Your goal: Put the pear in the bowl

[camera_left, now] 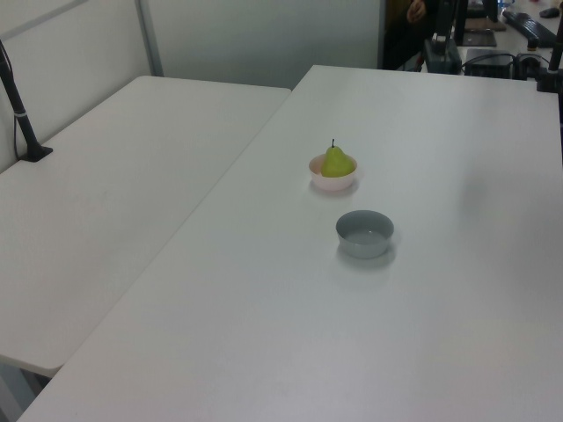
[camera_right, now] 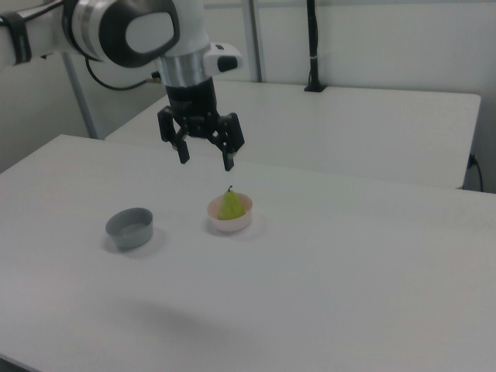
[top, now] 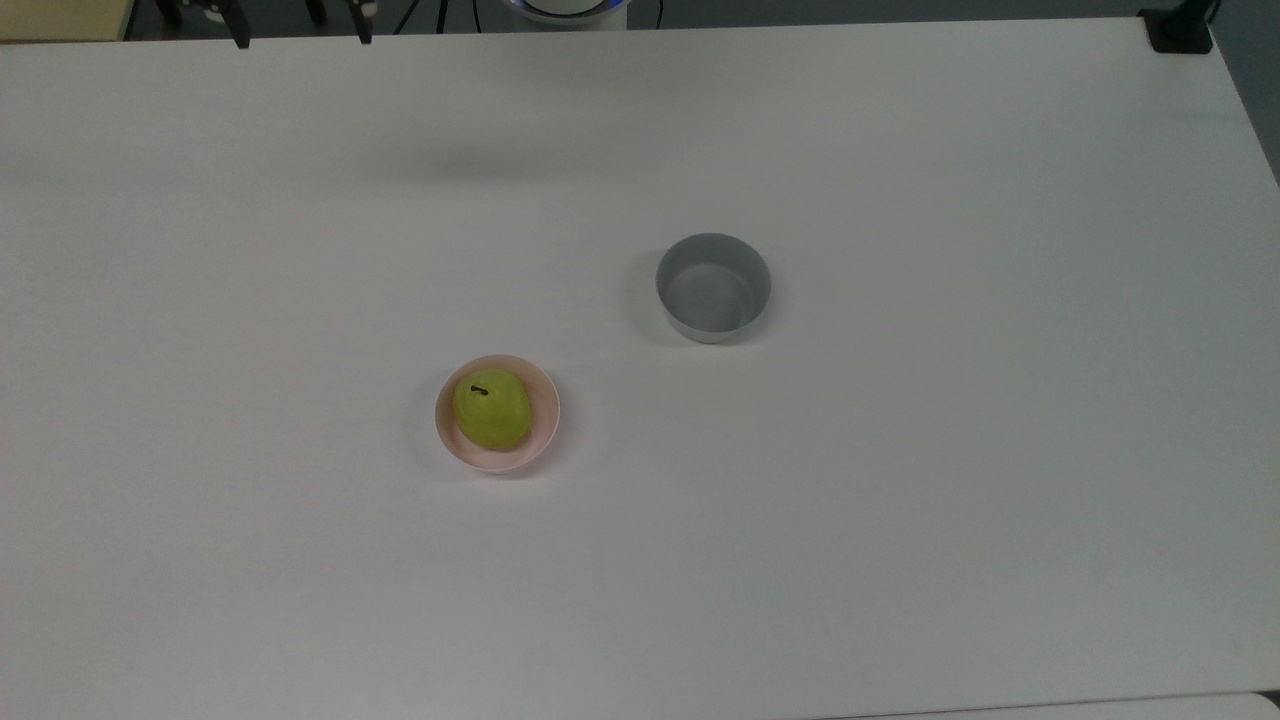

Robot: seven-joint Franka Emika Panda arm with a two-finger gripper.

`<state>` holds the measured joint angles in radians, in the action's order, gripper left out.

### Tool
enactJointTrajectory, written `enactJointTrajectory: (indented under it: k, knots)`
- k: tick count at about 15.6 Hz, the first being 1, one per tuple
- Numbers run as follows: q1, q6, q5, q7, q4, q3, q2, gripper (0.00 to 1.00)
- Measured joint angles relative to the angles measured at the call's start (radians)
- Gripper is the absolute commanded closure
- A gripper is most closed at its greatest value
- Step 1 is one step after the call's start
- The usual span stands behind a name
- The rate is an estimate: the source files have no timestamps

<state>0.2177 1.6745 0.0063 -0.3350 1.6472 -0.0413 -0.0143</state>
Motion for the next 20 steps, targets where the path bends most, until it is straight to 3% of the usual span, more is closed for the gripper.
enactJointTrajectory:
  k: [9,20]
  knots:
    - [-0.138,-0.027,0.0,0.171,-0.035,0.002,-0.002,0.0]
    - [-0.144,-0.004,0.01,0.14,-0.033,-0.014,0.005,0.0]
